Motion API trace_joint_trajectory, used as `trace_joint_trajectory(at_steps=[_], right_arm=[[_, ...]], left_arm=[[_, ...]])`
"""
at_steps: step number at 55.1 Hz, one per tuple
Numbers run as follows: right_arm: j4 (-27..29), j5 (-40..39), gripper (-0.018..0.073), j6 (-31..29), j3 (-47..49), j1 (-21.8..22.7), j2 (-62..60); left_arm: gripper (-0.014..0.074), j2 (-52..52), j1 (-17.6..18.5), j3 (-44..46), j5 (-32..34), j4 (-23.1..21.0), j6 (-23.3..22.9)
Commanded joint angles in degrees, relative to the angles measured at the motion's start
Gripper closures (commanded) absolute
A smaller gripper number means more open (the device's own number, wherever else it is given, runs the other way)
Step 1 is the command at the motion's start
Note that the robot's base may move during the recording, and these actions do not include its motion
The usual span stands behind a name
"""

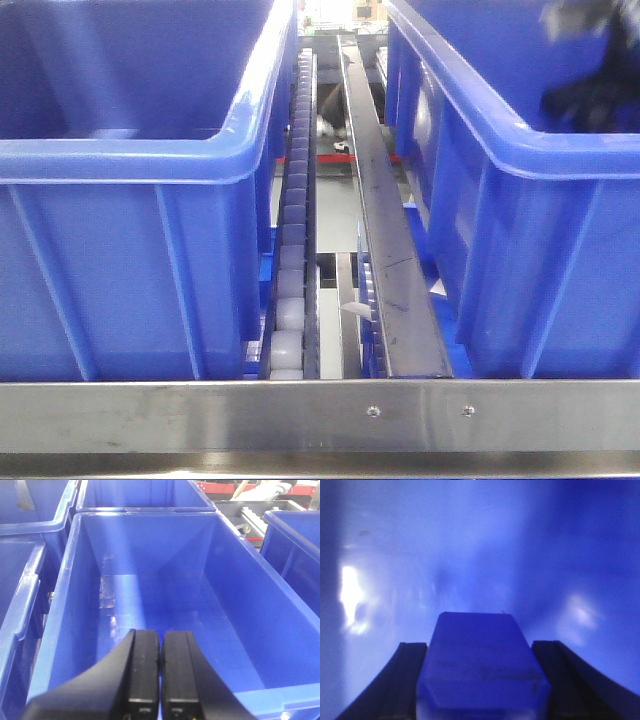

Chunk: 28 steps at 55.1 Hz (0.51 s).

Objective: Pick and sort blue part to right shelf
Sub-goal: 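Lower the right gripper's part into the bin nearest it and open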

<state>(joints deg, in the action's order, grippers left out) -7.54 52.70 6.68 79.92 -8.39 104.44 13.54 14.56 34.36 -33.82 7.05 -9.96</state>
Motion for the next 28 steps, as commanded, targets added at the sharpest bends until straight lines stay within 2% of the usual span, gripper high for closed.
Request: trace_joint_trajectory(at_steps=[1, 7, 16, 28], right_arm=[[-0.8, -2.9, 0.0259, -0.5, 2.4, 0.4, -2.2], [-0.8, -3.4, 0.0210, -0.6, 2.4, 0.4, -2.4], [-1.5, -2.2, -0.0085, -0.8, 2.4, 0.4, -2.6], [-2.7, -1.8, -0.0024, -1.3, 2.4, 0.4, -7.6]], left_arm=[[0.0461, 0.6, -0.1, 1.4, 4.4, 0.3, 0.1], [0.0461, 0.6, -0.1, 1.4, 4.4, 0.3, 0.1], [0.0461, 0.6, -0.1, 1.4, 4.4, 0.3, 0.1], [0.0461, 0.6, -0.1, 1.4, 4.4, 0.3, 0.1]])
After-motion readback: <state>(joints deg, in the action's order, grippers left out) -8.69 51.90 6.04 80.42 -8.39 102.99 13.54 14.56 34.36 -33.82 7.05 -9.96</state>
